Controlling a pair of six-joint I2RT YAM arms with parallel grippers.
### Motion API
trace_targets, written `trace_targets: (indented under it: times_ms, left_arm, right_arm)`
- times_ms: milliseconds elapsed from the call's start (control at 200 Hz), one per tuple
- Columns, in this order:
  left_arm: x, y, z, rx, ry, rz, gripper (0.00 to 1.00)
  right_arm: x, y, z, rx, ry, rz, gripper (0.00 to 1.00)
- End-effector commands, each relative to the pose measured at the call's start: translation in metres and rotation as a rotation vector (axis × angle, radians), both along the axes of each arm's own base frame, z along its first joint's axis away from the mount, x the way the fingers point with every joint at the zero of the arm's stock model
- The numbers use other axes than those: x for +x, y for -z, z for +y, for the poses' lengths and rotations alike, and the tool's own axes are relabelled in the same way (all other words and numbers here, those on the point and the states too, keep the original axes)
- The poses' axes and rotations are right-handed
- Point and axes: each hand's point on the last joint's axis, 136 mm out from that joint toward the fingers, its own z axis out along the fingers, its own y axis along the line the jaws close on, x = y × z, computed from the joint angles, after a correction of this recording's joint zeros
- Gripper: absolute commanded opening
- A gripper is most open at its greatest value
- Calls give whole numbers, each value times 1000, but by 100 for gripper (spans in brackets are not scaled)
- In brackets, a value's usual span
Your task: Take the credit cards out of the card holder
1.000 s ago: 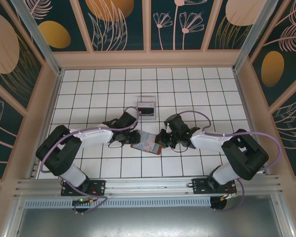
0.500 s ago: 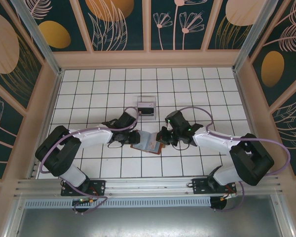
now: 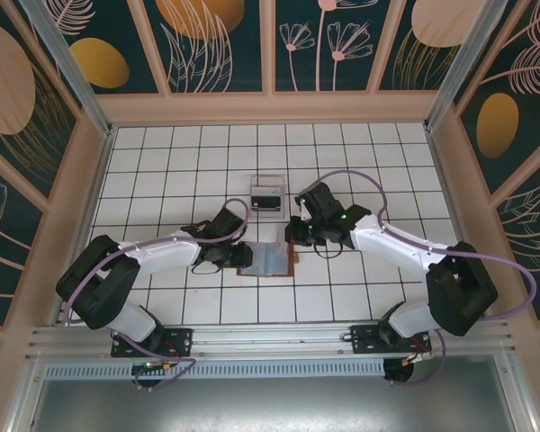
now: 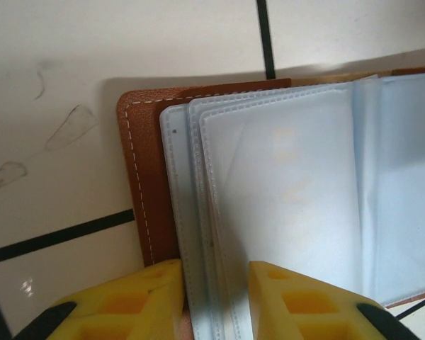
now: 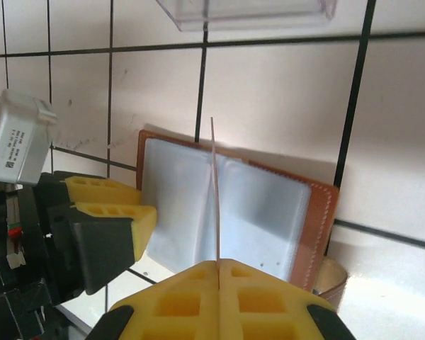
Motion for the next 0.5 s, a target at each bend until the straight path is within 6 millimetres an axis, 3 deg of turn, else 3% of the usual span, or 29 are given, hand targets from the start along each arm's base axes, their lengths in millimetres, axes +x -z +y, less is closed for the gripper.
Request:
trace_targets:
  times_ms: [0, 495]
  left_arm:
    - [-7, 3, 21, 93, -28, 16, 32]
    - [12, -22, 34, 130, -87, -117, 37]
  right_arm:
    - [7, -1, -10, -120, -120, -86, 0]
    - [23, -1, -7, -364, -621, -284, 0]
